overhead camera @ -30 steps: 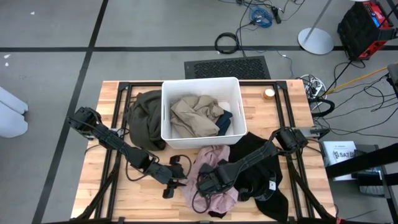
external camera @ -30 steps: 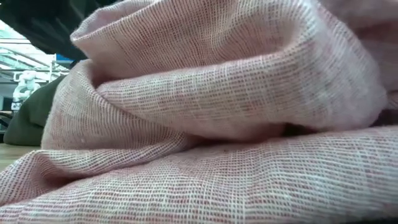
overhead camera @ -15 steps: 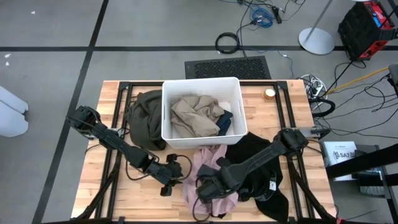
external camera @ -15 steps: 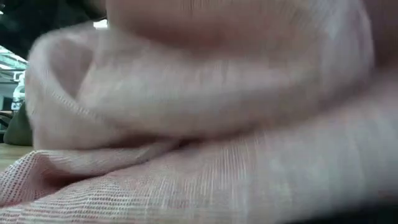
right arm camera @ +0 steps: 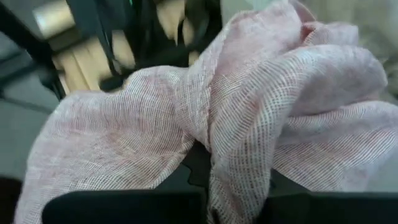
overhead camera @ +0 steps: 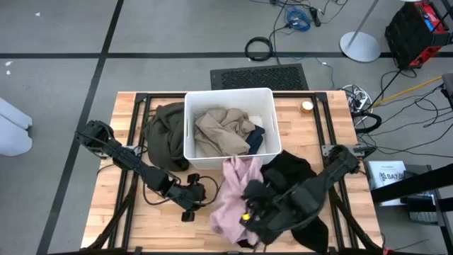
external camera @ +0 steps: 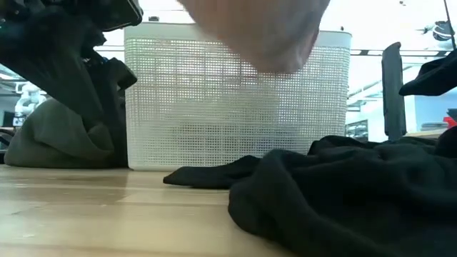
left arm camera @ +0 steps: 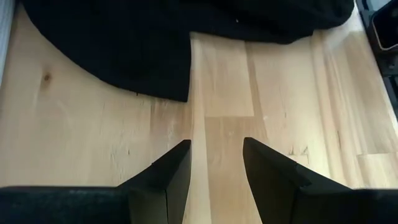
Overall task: Sort clothes
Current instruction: Put the pink shirt into the laundry organizer bin
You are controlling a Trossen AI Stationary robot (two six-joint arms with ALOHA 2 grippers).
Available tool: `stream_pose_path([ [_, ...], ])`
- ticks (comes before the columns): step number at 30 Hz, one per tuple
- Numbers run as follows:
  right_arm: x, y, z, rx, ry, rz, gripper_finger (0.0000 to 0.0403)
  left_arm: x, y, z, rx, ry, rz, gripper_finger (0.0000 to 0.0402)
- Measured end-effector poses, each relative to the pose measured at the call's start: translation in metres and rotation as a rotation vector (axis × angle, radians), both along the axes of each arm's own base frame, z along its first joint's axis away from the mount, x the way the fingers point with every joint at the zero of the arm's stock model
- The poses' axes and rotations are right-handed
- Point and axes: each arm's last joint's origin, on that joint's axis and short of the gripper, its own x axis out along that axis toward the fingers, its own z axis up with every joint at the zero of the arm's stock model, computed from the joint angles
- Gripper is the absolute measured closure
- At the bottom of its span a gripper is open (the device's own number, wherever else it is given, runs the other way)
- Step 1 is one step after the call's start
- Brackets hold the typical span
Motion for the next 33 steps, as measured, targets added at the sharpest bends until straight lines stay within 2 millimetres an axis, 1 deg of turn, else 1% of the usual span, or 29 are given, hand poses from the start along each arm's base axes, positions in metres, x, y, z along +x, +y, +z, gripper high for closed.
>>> stream_pose_path([
  [5,-0.021,-0.014,0.037,-0.077,-0.15,0.01,0.0381,0.003,-0.001,0.003,-0.023,-0.035,0.021,0.0246],
  [9,-0.033,-0.035,0.07,-0.14,-0.274,0.018,0.0381,0.003,-0.001,0.003,-0.021,-0.036,0.023,0.0246],
  [14,-0.032,-0.059,0.099,-0.218,-0.373,0.05,0.0381,0.003,-0.001,0.003,-0.018,-0.037,0.025,0.0246],
  [17,-0.029,-0.079,0.112,-0.275,-0.403,0.052,0.0381,0.003,-0.001,0.003,-0.017,-0.037,0.025,0.0246],
  [20,-0.025,-0.104,0.12,-0.328,-0.404,0.018,0.0381,0.003,-0.001,0.003,-0.017,-0.037,0.025,0.0246],
  [26,-0.012,-0.166,0.124,-0.381,-0.353,-0.085,0.0381,0.002,-0.001,0.002,-0.006,-0.038,0.014,0.0246],
  [29,0.0,-0.198,0.118,-0.366,-0.317,-0.119,0.0381,0.002,-0.001,0.002,-0.004,-0.039,0.011,0.0246],
  [31,0.011,-0.217,0.111,-0.346,-0.286,-0.119,0.0381,0.002,-0.001,0.002,-0.003,-0.039,0.01,0.0246],
  [33,0.023,-0.232,0.101,-0.329,-0.249,-0.108,0.0381,0.002,-0.001,0.002,-0.001,-0.039,0.009,0.0246],
])
